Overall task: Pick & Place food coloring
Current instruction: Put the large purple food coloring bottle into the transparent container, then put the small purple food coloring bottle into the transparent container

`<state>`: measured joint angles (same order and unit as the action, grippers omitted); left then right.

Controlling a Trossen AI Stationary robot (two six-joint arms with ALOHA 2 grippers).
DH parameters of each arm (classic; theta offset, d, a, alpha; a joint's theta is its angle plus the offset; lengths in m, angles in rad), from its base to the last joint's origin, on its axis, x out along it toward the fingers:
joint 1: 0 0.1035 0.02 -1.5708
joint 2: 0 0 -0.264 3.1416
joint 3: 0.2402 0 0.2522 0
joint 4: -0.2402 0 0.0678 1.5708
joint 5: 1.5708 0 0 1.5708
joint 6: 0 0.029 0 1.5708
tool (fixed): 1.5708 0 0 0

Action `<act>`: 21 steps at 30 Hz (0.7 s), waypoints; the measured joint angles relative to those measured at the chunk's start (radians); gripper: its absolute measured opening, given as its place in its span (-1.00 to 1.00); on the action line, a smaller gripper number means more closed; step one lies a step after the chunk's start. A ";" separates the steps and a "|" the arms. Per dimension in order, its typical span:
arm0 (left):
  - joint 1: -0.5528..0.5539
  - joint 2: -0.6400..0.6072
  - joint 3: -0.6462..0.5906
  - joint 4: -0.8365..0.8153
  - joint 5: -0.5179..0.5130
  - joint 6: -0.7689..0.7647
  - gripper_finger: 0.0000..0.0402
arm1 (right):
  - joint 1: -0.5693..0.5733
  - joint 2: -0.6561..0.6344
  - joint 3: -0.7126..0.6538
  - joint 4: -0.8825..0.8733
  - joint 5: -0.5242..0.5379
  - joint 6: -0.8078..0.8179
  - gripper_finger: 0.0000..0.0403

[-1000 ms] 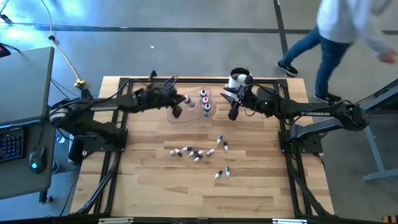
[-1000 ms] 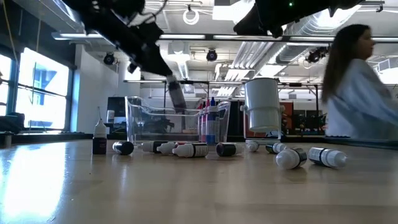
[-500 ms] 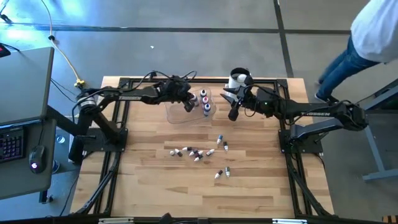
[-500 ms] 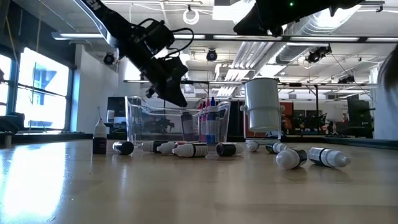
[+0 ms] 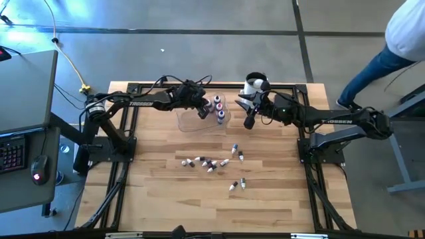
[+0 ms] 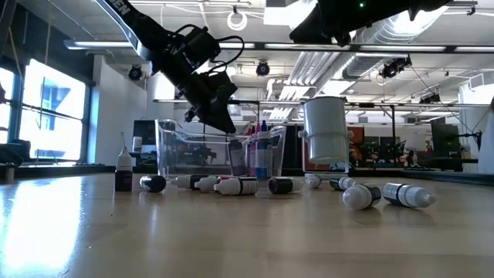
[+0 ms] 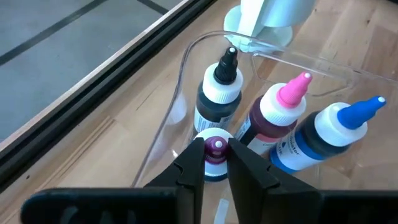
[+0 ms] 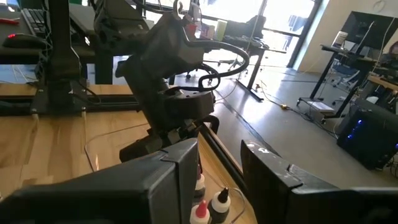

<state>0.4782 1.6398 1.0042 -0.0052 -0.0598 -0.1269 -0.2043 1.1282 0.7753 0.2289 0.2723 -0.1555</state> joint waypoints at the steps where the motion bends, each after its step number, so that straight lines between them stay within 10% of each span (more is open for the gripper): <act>1: 0.000 0.000 0.000 -0.001 -0.001 0.006 -0.68 | 0.000 0.000 0.000 0.000 -0.003 0.001 -0.43; 21: 0.000 -0.038 0.000 0.063 -0.030 0.074 -0.49 | 0.000 0.000 0.000 -0.015 -0.089 -0.001 -0.43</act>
<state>0.4778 1.6015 1.0039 0.0576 -0.0894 -0.0534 -0.2039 1.1282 0.7750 0.2137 0.1833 -0.1566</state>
